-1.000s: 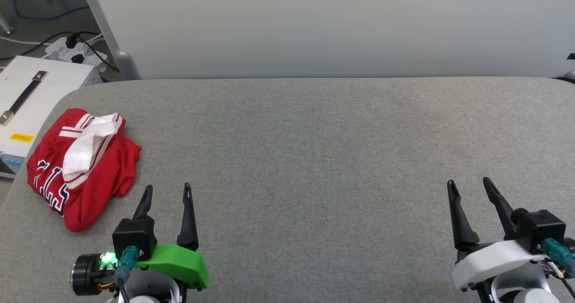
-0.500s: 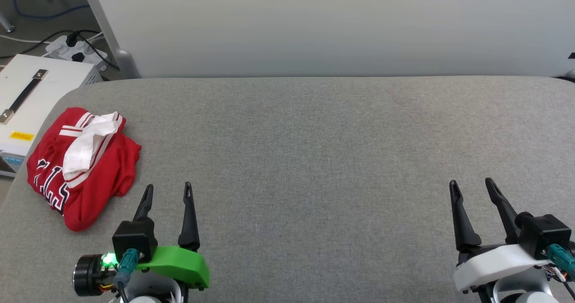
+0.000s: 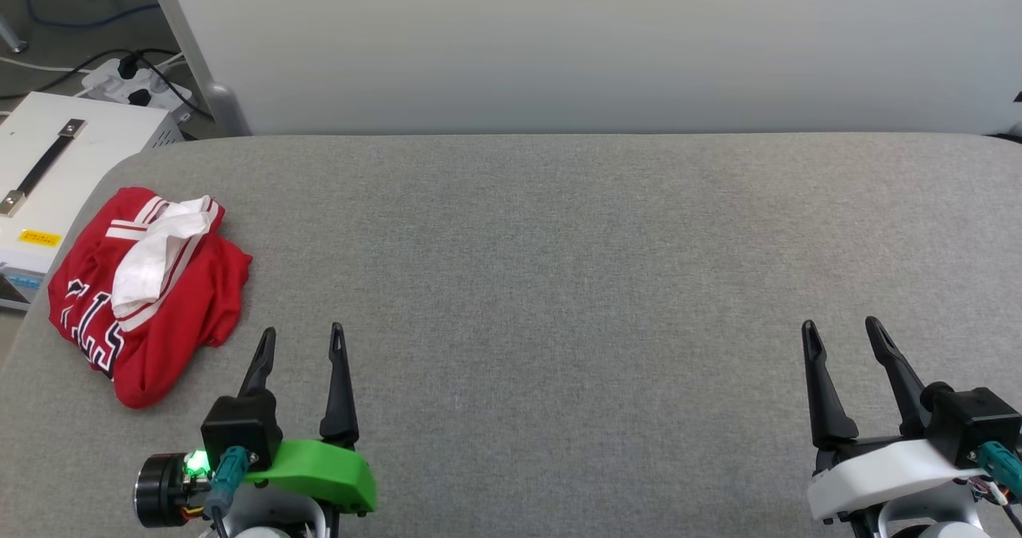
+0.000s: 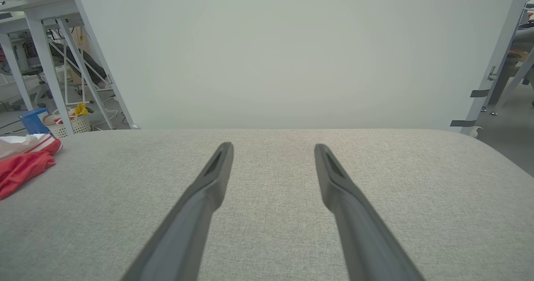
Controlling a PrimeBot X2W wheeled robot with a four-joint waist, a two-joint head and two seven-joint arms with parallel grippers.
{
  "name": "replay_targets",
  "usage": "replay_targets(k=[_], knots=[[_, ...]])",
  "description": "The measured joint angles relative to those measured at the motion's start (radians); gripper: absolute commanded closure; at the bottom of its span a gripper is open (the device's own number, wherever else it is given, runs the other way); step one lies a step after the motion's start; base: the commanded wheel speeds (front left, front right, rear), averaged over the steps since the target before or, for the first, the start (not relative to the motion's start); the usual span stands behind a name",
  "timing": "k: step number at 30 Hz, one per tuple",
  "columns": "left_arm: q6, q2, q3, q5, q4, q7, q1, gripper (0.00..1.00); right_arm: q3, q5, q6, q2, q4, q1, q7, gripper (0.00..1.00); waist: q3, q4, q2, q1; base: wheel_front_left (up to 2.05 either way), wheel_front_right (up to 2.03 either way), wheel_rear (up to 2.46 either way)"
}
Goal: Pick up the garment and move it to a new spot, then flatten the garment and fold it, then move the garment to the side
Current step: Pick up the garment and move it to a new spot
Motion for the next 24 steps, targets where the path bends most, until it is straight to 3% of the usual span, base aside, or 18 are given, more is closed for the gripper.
replay_targets(k=[12, 24], knots=[[0.014, 0.0, -0.001, -0.013, 0.006, -0.023, -0.001, 0.0, 0.013, -0.004, 0.0, 0.0, -0.009, 0.015, -0.025, 0.0, 0.008, 0.028, 0.0, 0.0, 0.0, 0.0, 0.0], [0.031, -0.001, 0.023, -0.029, 0.013, -0.05, -0.006, 0.0, 0.026, -0.007, 0.0, 0.001, -0.03, 0.015, -0.047, 0.0, 0.028, 0.128, 0.0, 0.0, 0.0, 0.0, 0.0]])
